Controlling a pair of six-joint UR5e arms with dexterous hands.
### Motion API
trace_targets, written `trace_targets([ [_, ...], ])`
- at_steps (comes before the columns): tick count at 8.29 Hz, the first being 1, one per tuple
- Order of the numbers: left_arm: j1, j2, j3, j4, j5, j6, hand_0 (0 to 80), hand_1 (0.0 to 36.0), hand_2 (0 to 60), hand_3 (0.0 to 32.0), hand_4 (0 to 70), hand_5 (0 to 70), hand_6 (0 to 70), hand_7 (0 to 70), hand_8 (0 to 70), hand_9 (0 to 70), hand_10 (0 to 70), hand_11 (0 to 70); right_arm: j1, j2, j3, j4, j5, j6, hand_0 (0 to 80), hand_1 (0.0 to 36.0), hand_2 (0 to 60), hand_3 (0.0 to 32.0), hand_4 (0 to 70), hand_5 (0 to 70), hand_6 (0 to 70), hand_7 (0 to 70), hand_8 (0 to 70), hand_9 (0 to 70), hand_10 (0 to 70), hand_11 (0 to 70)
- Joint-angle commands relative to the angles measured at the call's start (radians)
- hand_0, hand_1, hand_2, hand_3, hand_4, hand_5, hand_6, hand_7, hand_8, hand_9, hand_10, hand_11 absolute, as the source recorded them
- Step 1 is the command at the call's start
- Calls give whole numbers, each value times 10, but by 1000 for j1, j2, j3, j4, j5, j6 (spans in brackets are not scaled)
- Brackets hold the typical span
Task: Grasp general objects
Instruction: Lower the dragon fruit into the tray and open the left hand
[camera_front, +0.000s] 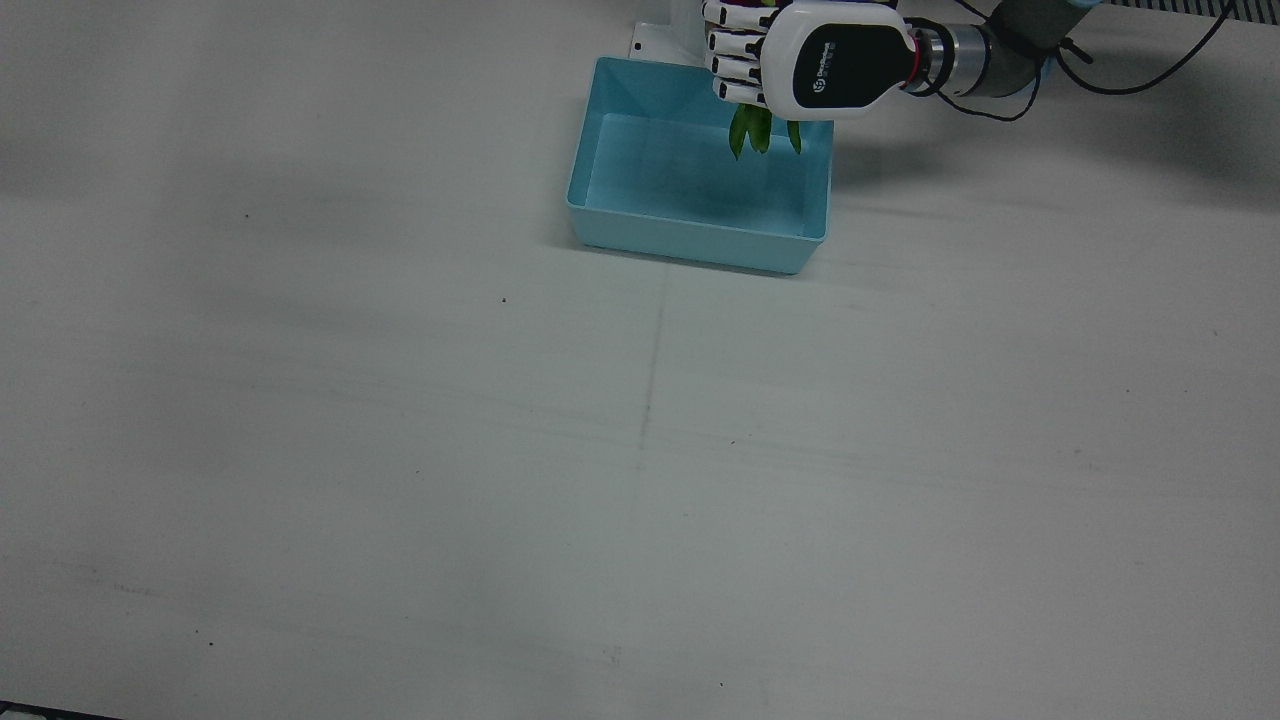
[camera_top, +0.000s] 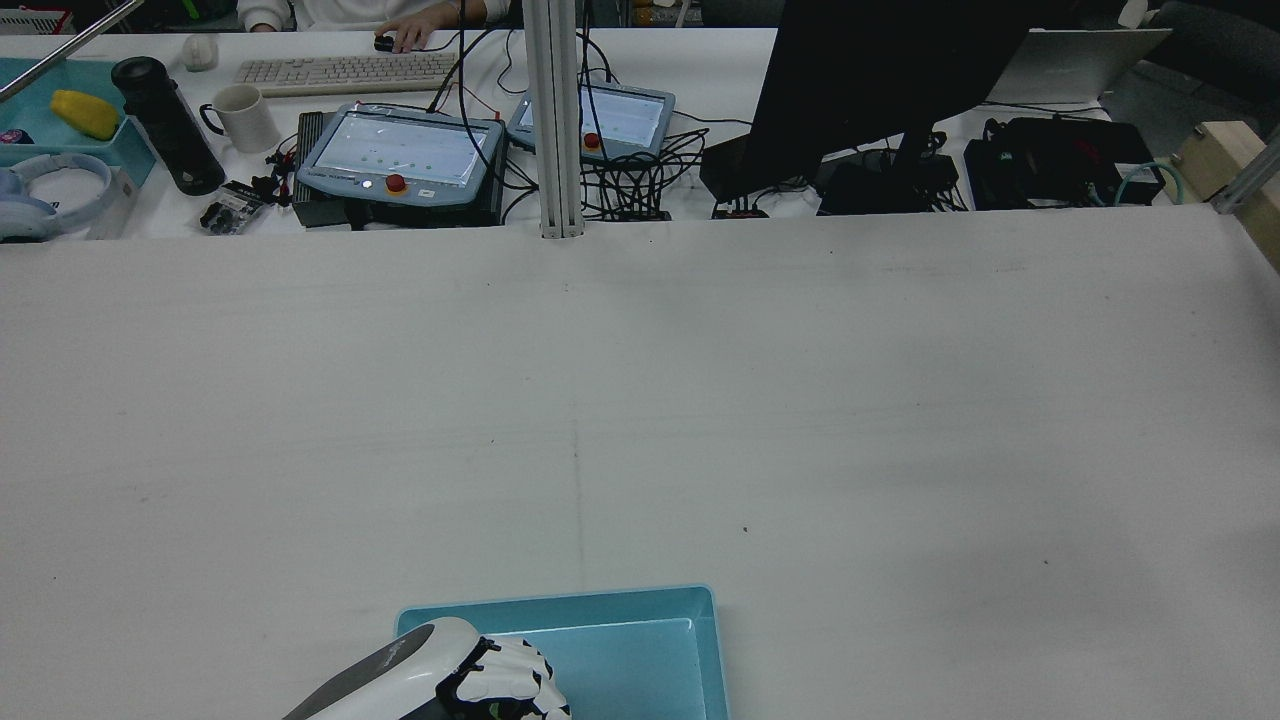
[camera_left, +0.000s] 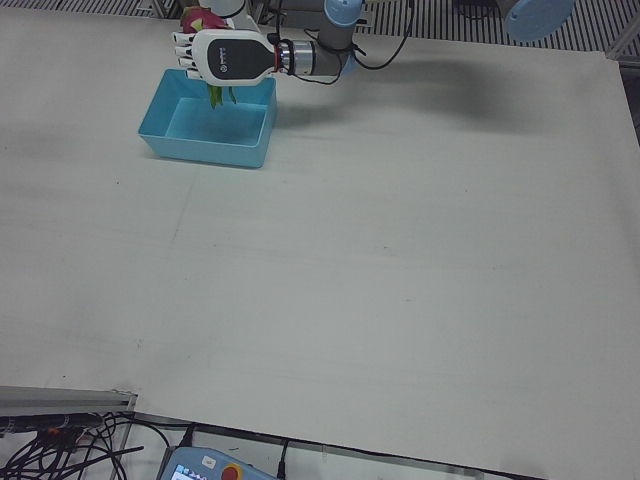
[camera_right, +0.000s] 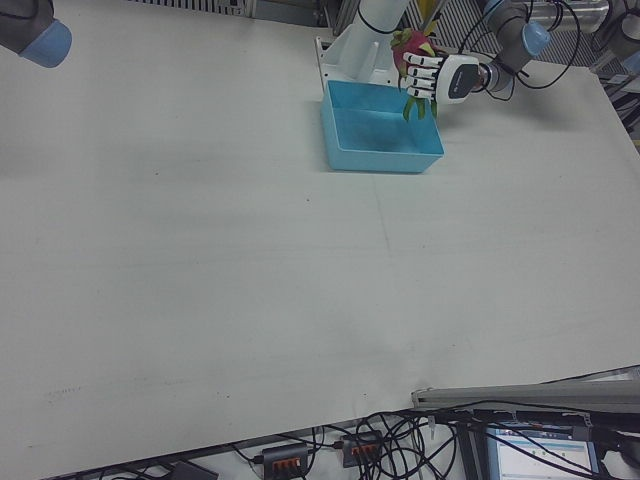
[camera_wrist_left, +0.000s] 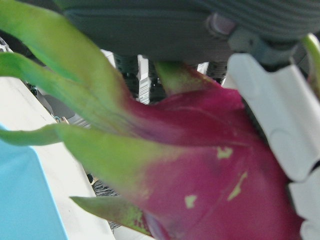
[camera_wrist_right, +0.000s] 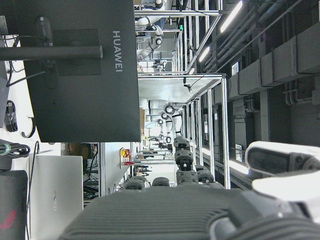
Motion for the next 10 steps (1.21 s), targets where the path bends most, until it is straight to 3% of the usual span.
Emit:
trace_targets([
  [1, 19, -18, -7, 25, -7, -1, 583, 360, 600, 0, 213, 700, 544, 700, 371, 528, 533, 700, 0, -1, 0, 0, -1, 0, 0, 0, 0, 0, 0, 0, 0, 0, 0, 0, 0, 0],
  [3, 35, -18, -4, 16, -33, -4, 603, 360, 600, 0, 199, 700, 498, 700, 338, 496, 515, 700, 0, -1, 0, 0, -1, 0, 0, 0, 0, 0, 0, 0, 0, 0, 0, 0, 0, 0],
  [5, 52, -17, -2, 17, -35, 2, 574, 360, 600, 0, 190, 700, 447, 700, 298, 457, 471, 689, 0, -1, 0, 0, -1, 0, 0, 0, 0, 0, 0, 0, 0, 0, 0, 0, 0, 0],
  [6, 52, -17, -2, 23, -22, 8, 581, 337, 600, 0, 179, 700, 396, 700, 245, 397, 377, 555, 0, -1, 0, 0, -1, 1, 0, 0, 0, 0, 0, 0, 0, 0, 0, 0, 0, 0],
  [7, 52, -12, -1, 23, -19, 8, 569, 222, 246, 0, 157, 700, 318, 685, 147, 254, 303, 456, 0, -1, 0, 0, -1, 1, 0, 0, 0, 0, 0, 0, 0, 0, 0, 0, 0, 0],
  [8, 54, -12, -1, 20, -19, 11, 556, 179, 107, 0, 149, 700, 310, 677, 144, 250, 302, 453, 0, -1, 0, 0, -1, 0, 0, 0, 0, 0, 0, 0, 0, 0, 0, 0, 0, 0],
  [9, 54, -12, -2, 17, -19, 16, 551, 158, 55, 0, 155, 700, 329, 700, 164, 278, 310, 462, 0, -1, 2, 0, -1, 0, 0, 0, 0, 0, 0, 0, 0, 0, 0, 0, 0, 0],
  [10, 54, -12, -2, 17, -19, 16, 534, 126, 0, 0, 150, 700, 319, 697, 148, 254, 286, 428, 0, -1, 0, 0, -1, 1, 0, 0, 0, 0, 0, 0, 0, 0, 0, 0, 0, 0],
])
